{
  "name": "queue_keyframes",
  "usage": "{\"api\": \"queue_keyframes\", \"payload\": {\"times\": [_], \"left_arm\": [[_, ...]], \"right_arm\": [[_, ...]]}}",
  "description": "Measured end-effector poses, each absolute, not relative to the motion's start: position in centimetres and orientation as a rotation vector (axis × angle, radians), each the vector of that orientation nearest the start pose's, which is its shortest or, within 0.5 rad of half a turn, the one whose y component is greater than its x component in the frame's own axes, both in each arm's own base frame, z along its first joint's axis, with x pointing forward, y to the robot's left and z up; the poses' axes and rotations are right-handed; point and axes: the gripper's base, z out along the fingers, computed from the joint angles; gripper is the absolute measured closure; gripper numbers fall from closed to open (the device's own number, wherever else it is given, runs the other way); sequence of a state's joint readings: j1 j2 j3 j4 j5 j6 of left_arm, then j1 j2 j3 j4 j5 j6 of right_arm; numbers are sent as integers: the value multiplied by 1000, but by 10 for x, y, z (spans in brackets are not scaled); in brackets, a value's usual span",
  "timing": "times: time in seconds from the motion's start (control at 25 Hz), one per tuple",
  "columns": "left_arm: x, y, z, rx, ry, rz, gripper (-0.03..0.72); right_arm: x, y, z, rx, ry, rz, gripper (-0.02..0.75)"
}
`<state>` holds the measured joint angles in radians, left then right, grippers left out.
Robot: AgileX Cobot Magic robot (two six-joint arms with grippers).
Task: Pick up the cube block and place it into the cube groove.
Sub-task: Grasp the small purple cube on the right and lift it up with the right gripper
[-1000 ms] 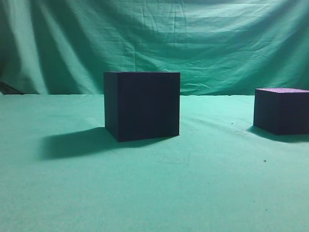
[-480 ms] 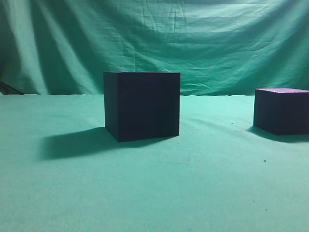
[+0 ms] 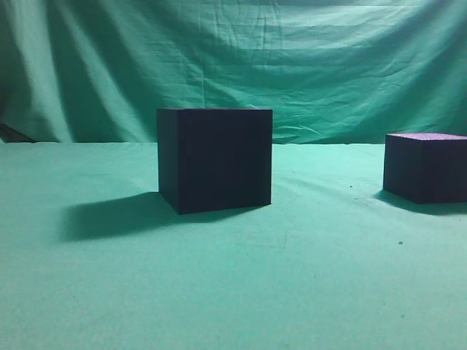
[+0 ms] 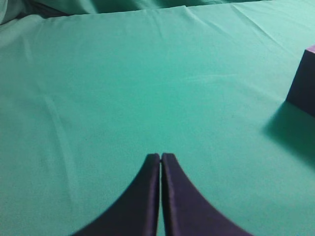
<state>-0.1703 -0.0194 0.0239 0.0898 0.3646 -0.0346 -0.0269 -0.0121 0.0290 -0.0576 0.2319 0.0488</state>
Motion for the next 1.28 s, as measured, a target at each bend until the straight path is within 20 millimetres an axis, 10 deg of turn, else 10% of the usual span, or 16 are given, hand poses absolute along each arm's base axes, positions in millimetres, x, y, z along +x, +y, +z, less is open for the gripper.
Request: {"api": "queue_keyframes", "payload": {"times": [0.4,1.0,1.28], "left_arm": [[52,-6,173,181,1843,-55,688],[52,-6,173,182,1843,-56,688],[52,-6,173,182,1843,-56,688]], "right_arm": [[57,-2,208,161,1457,126,689],[122,4,245,258,2121,219,689],[163,25,268,-168,2421,202,738]]}}
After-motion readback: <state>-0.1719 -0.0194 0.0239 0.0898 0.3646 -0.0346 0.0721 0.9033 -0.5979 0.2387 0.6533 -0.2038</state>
